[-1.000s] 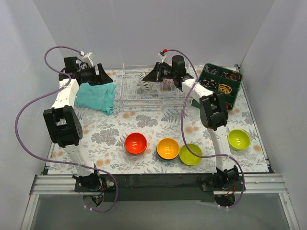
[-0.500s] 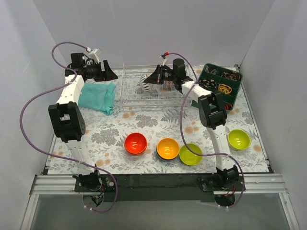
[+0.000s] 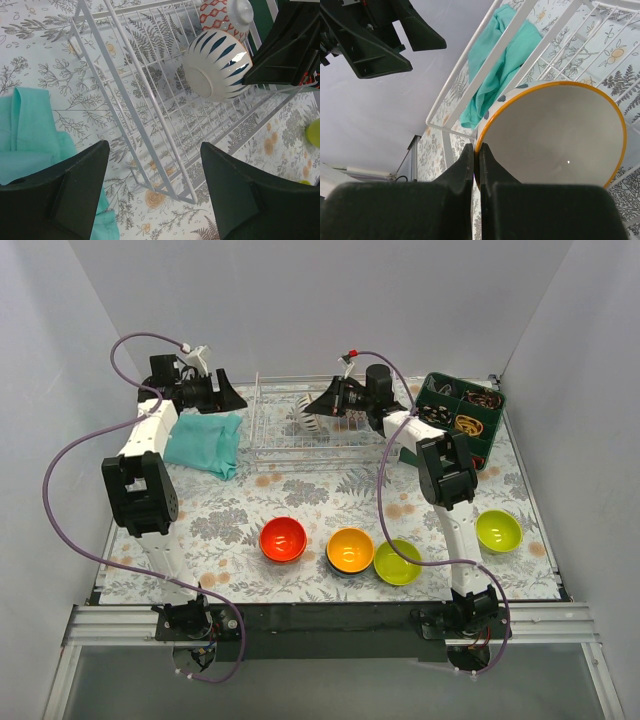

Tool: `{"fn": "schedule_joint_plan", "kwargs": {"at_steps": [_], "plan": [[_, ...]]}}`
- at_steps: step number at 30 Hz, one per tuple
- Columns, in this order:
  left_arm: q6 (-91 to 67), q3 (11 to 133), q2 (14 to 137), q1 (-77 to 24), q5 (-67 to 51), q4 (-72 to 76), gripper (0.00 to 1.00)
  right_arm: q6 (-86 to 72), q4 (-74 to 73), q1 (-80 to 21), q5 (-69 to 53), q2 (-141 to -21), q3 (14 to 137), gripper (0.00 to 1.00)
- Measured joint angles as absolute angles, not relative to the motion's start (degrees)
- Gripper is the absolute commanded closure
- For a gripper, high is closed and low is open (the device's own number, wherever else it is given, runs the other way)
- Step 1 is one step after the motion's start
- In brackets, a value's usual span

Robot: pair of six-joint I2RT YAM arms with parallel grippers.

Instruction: Load the bowls into the dish rack

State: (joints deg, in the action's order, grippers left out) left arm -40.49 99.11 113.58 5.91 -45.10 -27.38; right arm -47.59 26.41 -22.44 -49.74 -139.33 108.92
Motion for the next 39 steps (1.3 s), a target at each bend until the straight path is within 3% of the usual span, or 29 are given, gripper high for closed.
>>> {"fn": "schedule_joint_plan", "kwargs": {"at_steps": [13,24,29,31,37,39], "plan": [[-40.88,97.14,113.58,4.91,-45.41,-26.81,0.26,-45.69,25.85,-20.86,-48.84,-146.65,120.7,0.99],[-40.71,98.76,115.22,2.48,-44.93,-26.96,0.26,-44.62,27.16,-19.84,-48.03,-147.39,121.16,0.99],[-40.73,98.87,116.01,1.98,-44.69,-26.96,0.26,-43.05,27.14,-18.33,-46.89,-147.39,120.75,0.78],[-40.73,98.87,116.01,1.89,-44.69,-26.92,0.25,-42.09,27.05,-17.78,-46.44,-147.37,120.53,0.77],[-40.77,98.5,116.01,1.76,-44.56,-26.44,0.25,-39.29,25.28,-17.65,-45.3,-147.37,119.63,0.78],[-40.93,97.62,115.94,1.74,-44.6,-25.89,0.25,-38.63,25.3,-17.67,-45.3,-147.04,118.96,0.89]]}}
